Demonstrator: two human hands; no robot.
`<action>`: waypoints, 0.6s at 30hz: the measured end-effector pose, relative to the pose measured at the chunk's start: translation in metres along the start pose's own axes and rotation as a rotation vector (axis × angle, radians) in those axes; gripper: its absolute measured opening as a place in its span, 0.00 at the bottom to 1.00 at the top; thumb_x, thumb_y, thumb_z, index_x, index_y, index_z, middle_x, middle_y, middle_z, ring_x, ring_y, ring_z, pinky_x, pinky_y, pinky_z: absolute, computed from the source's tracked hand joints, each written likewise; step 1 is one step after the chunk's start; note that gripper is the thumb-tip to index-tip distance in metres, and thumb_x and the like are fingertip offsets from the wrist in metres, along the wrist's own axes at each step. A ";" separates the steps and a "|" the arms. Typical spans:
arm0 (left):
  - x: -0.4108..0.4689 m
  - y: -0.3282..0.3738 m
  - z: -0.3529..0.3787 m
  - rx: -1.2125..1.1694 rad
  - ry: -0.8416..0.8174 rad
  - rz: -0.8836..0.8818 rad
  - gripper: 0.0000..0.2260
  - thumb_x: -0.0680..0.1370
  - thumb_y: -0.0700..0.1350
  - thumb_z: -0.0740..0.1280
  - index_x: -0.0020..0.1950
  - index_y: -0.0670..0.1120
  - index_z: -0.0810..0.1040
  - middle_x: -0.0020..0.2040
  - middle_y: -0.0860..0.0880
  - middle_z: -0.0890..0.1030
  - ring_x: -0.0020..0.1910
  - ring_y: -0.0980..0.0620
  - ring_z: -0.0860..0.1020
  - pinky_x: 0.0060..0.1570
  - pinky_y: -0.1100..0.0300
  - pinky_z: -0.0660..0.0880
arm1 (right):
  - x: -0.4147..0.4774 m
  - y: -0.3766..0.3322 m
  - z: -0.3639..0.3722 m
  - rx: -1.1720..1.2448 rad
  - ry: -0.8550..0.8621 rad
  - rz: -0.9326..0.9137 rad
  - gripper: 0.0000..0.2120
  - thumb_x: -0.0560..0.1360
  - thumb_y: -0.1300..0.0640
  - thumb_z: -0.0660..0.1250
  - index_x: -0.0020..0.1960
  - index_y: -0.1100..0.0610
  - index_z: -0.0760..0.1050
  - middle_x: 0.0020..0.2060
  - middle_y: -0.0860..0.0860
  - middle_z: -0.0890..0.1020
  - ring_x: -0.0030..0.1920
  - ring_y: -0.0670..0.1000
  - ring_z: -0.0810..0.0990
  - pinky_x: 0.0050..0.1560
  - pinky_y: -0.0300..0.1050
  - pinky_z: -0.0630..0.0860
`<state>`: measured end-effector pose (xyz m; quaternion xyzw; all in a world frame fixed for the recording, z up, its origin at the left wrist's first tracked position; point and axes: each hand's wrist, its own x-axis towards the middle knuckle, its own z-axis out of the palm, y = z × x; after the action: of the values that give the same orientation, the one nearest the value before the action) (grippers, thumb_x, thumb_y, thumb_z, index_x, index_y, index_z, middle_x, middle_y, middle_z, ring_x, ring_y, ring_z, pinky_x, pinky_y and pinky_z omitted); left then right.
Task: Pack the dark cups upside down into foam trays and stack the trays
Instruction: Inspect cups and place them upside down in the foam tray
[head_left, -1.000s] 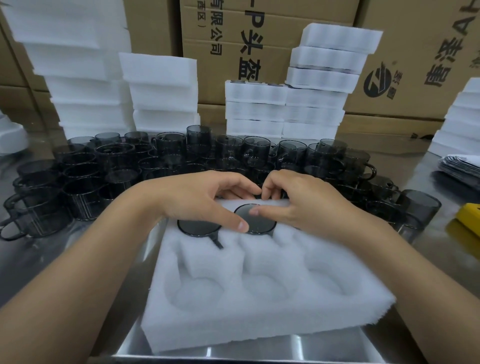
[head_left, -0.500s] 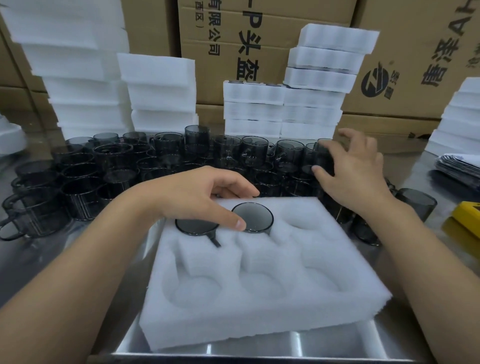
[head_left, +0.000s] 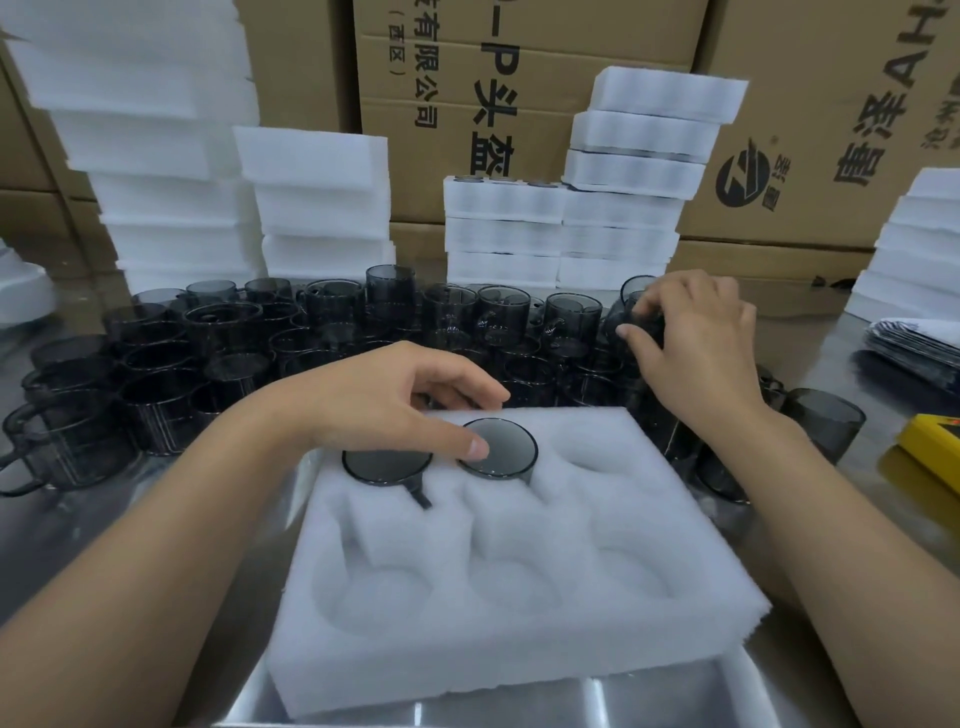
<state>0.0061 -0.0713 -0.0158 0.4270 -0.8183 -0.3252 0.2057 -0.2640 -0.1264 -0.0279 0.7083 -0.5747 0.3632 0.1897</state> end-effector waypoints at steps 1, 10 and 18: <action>0.000 0.001 0.000 -0.010 0.009 0.001 0.17 0.70 0.50 0.76 0.57 0.59 0.79 0.54 0.63 0.81 0.55 0.63 0.79 0.56 0.63 0.73 | 0.001 -0.002 -0.003 0.025 0.024 -0.003 0.08 0.76 0.53 0.68 0.51 0.57 0.74 0.56 0.53 0.75 0.60 0.56 0.66 0.52 0.44 0.55; 0.007 0.009 0.009 -0.208 0.247 0.067 0.16 0.78 0.40 0.65 0.64 0.54 0.74 0.54 0.58 0.83 0.56 0.61 0.79 0.58 0.63 0.75 | -0.017 -0.052 -0.019 0.512 0.037 -0.142 0.07 0.76 0.59 0.68 0.48 0.58 0.70 0.64 0.53 0.65 0.60 0.38 0.63 0.61 0.25 0.57; 0.017 0.009 0.024 -0.513 0.337 0.032 0.34 0.66 0.53 0.70 0.69 0.43 0.71 0.51 0.50 0.84 0.50 0.57 0.82 0.45 0.66 0.78 | -0.029 -0.064 -0.015 0.565 -0.019 -0.283 0.08 0.72 0.60 0.73 0.45 0.59 0.74 0.63 0.49 0.66 0.64 0.50 0.69 0.62 0.40 0.66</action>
<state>-0.0231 -0.0733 -0.0252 0.3960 -0.6704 -0.4427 0.4447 -0.2096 -0.0794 -0.0303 0.8092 -0.3485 0.4722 0.0286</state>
